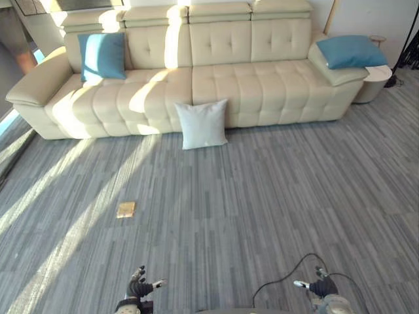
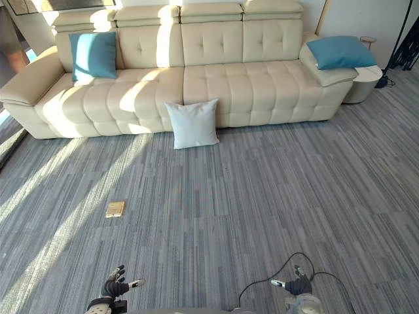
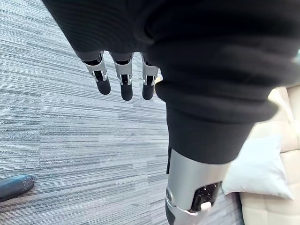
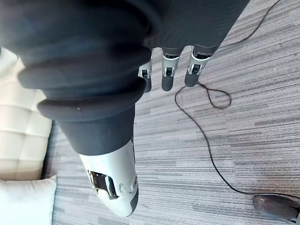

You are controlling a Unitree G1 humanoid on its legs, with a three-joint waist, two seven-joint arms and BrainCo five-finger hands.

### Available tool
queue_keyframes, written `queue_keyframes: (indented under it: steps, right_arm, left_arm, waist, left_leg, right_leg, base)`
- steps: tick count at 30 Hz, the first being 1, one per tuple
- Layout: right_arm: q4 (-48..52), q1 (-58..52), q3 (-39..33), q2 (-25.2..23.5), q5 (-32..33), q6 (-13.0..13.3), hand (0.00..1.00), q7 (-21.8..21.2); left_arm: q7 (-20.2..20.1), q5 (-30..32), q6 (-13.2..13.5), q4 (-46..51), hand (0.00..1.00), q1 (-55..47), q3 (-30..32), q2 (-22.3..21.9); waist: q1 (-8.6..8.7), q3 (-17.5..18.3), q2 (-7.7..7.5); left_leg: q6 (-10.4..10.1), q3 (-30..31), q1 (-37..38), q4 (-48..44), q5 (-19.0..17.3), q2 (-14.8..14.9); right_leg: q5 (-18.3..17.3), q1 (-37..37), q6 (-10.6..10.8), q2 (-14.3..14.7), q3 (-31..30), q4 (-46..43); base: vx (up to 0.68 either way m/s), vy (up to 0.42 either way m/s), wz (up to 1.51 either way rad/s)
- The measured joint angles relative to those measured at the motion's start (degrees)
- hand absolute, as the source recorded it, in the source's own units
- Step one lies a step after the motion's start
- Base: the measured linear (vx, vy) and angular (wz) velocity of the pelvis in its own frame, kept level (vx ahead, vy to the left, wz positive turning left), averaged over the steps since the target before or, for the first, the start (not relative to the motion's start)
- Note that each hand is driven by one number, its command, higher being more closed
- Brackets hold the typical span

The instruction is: Pick up cushions and gather them together orderly.

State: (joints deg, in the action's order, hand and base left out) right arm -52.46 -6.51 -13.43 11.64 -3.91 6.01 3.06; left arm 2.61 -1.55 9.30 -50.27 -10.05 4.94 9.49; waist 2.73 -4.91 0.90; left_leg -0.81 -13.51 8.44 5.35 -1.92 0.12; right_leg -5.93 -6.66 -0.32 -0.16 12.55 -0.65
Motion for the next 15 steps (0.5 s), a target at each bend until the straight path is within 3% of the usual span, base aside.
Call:
queue_keyframes:
  steps: [11, 15]
  right_arm:
    - [0.0, 2.2, -0.3, 0.1, 1.6, 0.2, 0.00, -0.5]
    - [1.0, 2.7, -0.2, 0.0, 1.6, 0.2, 0.00, -0.6]
  left_arm:
    - [0.0, -0.2, 0.1, 3.0, 0.00, 0.2, -0.4, 1.0]
    - [0.2, -0.6, 0.1, 4.3, 0.00, 0.0, -0.4, 0.9]
  waist:
    - [-0.17, 0.1, -0.40]
    - [-0.30, -0.4, -0.61]
  left_leg:
    - [-0.1, -0.1, -0.6, -0.9, -0.1, 0.1]
    - [-1.2, -1.1, -0.9, -2.9, -1.3, 0.3]
  right_leg:
    - [0.2, 0.0, 0.3, -0.3, 0.5, -0.8]
    - [0.2, 0.0, 0.3, -0.6, -0.4, -1.6]
  base:
    - [0.08, -0.020, 0.04]
    - [0.03, -0.024, -0.12]
